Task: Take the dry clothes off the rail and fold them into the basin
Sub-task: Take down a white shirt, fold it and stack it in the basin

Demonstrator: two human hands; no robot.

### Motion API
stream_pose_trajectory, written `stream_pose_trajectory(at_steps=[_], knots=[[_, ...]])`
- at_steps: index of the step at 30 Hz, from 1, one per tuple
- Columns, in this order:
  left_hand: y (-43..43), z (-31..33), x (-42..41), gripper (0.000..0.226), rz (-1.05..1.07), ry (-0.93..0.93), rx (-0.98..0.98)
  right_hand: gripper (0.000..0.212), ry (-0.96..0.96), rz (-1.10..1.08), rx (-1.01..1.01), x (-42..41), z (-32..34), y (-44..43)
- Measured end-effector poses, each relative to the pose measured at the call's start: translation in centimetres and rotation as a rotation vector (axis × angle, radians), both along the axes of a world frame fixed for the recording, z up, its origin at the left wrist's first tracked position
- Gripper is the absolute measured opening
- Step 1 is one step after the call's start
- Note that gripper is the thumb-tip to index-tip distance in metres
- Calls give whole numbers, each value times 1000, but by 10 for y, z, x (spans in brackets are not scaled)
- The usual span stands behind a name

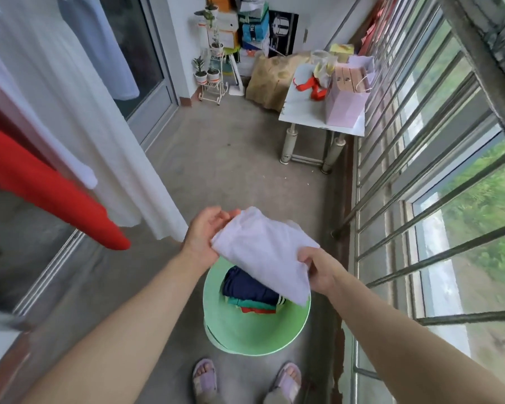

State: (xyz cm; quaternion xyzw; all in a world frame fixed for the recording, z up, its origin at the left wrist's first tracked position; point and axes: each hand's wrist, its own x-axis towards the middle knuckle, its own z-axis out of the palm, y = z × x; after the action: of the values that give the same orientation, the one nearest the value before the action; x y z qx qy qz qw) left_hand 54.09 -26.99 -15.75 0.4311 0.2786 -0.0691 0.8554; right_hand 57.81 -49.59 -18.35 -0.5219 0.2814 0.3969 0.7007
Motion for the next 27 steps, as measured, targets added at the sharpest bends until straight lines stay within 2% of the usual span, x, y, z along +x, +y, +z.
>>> stream_pose_trajectory(at_steps=[2,3,4,5,8,11,13,16,20,24,27], knots=[[-1,-27,0,23,50,81,4,55,-56,4,14,5,-13,-3],[-1,-46,0,36,35,125,21,59,-79,18,47,6,-19,-4],[-4,-63,-1,47,-32,187,50,59,-87,27,76,8,-29,-7],[-6,-73,-5,46,-98,233,47,58,-81,56,88,8,-35,-9],[-14,-110,-12,18,-186,290,28,51,-50,117,58,12,-66,-10],[-15,-138,-10,34,-241,340,153,56,-67,149,-66,14,-106,-9],[-15,-164,-5,34,-285,379,181,55,-52,148,-172,12,-131,-8],[-15,-205,7,47,-283,451,198,41,-35,139,-269,10,-173,-6],[-9,-255,21,47,-291,482,171,5,-64,99,-343,11,-222,0],[0,-311,37,39,-263,458,191,8,-61,66,-339,26,-277,9],[8,-352,53,35,-226,414,193,11,-127,67,-330,43,-317,16]])
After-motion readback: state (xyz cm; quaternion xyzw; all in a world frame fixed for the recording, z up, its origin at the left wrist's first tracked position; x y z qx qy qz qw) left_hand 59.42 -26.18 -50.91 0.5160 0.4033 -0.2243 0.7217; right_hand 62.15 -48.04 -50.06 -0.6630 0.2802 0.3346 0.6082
